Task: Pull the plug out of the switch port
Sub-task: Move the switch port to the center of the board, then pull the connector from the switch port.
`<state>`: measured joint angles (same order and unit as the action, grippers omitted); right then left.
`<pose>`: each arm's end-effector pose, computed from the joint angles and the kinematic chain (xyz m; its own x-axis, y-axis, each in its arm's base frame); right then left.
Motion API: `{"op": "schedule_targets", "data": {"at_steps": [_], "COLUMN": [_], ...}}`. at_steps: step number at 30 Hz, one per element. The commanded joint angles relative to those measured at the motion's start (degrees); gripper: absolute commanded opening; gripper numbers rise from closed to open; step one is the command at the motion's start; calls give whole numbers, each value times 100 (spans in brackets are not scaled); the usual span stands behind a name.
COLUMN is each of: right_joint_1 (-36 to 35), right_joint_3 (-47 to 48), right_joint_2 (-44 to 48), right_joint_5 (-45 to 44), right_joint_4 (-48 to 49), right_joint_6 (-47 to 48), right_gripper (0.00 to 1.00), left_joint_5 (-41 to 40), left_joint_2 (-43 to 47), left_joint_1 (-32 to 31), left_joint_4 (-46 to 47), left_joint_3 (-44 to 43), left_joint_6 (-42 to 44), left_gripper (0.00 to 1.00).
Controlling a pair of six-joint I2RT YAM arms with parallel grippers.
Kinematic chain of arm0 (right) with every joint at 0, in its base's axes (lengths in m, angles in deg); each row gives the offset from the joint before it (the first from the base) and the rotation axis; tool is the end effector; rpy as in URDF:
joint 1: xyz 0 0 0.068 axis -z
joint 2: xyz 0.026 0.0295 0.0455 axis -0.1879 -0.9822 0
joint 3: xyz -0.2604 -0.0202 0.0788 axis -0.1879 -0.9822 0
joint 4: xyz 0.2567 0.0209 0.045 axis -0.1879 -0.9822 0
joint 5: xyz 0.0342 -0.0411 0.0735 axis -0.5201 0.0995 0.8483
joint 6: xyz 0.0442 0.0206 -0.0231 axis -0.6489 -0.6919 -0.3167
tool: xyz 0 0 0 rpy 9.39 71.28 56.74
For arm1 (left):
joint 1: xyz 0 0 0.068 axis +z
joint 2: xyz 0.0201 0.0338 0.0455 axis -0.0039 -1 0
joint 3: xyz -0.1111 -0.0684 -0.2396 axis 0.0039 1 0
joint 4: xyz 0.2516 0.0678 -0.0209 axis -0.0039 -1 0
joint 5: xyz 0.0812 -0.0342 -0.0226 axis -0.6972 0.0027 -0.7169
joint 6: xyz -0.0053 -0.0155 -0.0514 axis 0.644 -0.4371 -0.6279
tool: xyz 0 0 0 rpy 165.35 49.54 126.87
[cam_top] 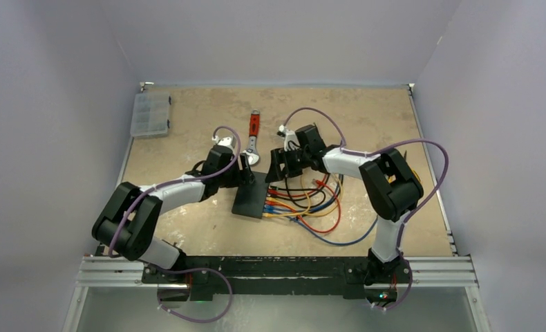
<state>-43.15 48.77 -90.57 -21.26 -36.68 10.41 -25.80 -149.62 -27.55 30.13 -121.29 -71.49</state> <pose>0.3178 0.2233 0.1572 -0.8307 -0.1934 -0.5221 -0.5158 0.6205 0.5907 0.2537 -0.1337 0.1646 -0.7564 -0.2724 -0.5947 0.0206 0.8988 -0.4379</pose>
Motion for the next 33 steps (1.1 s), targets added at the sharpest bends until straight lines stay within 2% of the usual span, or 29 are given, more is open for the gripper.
{"op": "schedule_targets", "data": {"at_steps": [1,8,15,18,23,33], "right_joint_1": [477,630,571,555,557,533], "right_joint_3": [-244,-341,-587,-718,-861,-1063], "right_joint_2": [221,493,886,809,461,343], "right_joint_5": [-376,-793,105,467,802,1171], "right_joint_4": [-51,-91,376,626,841,1044], "right_joint_6": [-23,278,256,54,-226,-339], "right_gripper": [80,89,92,90,73,73], "left_joint_5": [220,169,21,25,27,134], "left_joint_2": [-206,-193,84,221,359,391], "left_joint_1": [26,26,26,54,91,114], "left_joint_4": [284,136,0,-31,-188,-149], "left_joint_3": [-18,-71,76,166,246,534], "left_joint_6": [-225,-193,-305,-391,-379,-409], "left_gripper": [67,66,66,65,64,63]}}
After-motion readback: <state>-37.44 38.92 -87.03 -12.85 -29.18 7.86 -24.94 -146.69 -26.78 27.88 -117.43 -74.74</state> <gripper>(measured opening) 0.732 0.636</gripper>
